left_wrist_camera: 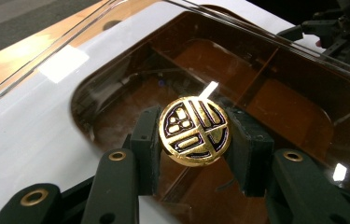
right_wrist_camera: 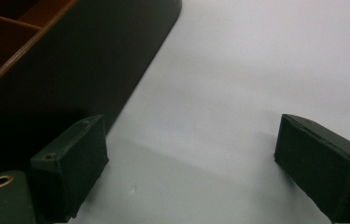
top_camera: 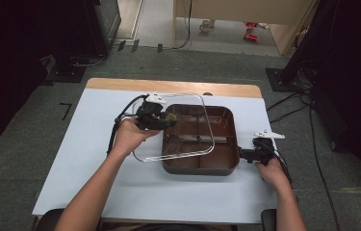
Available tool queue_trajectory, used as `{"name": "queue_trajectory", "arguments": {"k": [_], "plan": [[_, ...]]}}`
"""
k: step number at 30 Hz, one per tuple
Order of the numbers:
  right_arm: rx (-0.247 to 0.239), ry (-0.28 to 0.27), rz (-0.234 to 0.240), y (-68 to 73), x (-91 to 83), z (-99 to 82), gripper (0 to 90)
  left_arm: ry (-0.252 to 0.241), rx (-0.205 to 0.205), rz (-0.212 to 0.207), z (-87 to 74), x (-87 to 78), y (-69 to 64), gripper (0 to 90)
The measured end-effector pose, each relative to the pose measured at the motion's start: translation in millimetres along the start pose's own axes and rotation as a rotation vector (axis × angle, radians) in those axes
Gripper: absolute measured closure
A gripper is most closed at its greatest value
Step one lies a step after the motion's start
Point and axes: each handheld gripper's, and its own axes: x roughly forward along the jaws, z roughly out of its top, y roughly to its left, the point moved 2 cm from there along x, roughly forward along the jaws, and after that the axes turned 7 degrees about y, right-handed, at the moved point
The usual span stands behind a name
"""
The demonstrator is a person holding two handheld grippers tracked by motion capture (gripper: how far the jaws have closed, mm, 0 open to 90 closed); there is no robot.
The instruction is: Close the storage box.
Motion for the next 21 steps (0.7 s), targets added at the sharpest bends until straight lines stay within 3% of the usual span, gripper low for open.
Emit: {"name": "queue_trajectory", "arguments": {"k": [13, 21], "plan": [[-0.001, -0.001, 0.000, 0.0, 0.1, 0.0, 8.8, 0.041, 0.072, -0.039, 14.9, 44.0, -30.0, 59.5], [-0.001, -0.001, 0.000, -0.1, 0.0, 0.0, 8.8, 0.071, 0.117, -0.031, 21.9, 68.4, -40.3, 59.5]]}}
